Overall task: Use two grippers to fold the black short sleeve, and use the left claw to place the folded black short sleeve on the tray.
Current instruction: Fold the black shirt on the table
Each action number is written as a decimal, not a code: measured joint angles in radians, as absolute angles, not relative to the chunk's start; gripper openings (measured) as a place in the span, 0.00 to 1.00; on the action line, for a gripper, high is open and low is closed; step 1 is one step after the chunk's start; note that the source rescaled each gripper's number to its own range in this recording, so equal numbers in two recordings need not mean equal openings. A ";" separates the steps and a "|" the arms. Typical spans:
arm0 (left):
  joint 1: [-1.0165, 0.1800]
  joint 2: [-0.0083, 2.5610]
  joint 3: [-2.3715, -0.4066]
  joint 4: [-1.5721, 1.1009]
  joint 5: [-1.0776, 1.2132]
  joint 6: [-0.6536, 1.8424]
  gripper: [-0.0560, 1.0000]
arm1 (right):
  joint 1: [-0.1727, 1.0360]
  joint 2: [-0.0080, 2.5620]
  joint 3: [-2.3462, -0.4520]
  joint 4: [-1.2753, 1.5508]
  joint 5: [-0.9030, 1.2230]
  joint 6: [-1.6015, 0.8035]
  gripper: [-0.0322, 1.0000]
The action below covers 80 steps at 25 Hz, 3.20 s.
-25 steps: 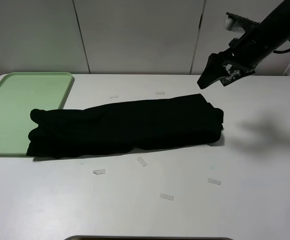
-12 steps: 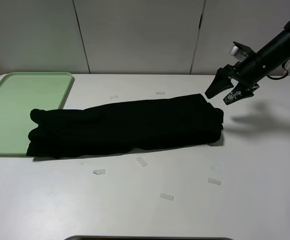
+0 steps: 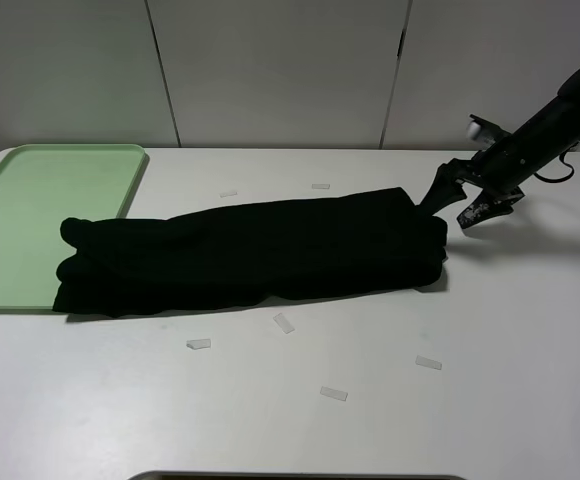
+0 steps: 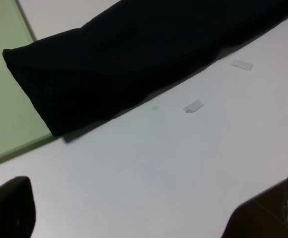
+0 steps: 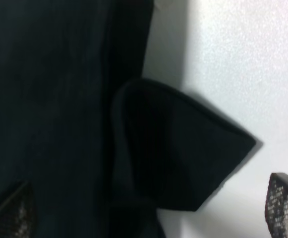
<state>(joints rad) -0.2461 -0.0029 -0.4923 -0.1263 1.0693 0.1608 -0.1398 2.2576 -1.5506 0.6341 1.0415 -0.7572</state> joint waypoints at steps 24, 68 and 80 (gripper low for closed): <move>-0.246 -0.003 -0.492 -0.126 1.068 0.161 1.00 | -0.044 2.318 -1.559 0.738 1.057 -0.812 0.69; -0.246 -0.003 -0.492 -0.127 1.069 0.161 1.00 | 0.010 2.212 -1.777 -0.124 1.184 0.000 0.09; -0.246 -0.003 -0.492 -0.127 1.069 0.161 1.00 | -0.075 2.243 -1.776 0.053 1.125 -0.145 0.87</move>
<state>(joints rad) -0.2461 -0.0029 -0.4923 -0.1272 1.0691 0.1608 -0.0746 2.2431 -1.7763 0.0528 1.1247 -0.1446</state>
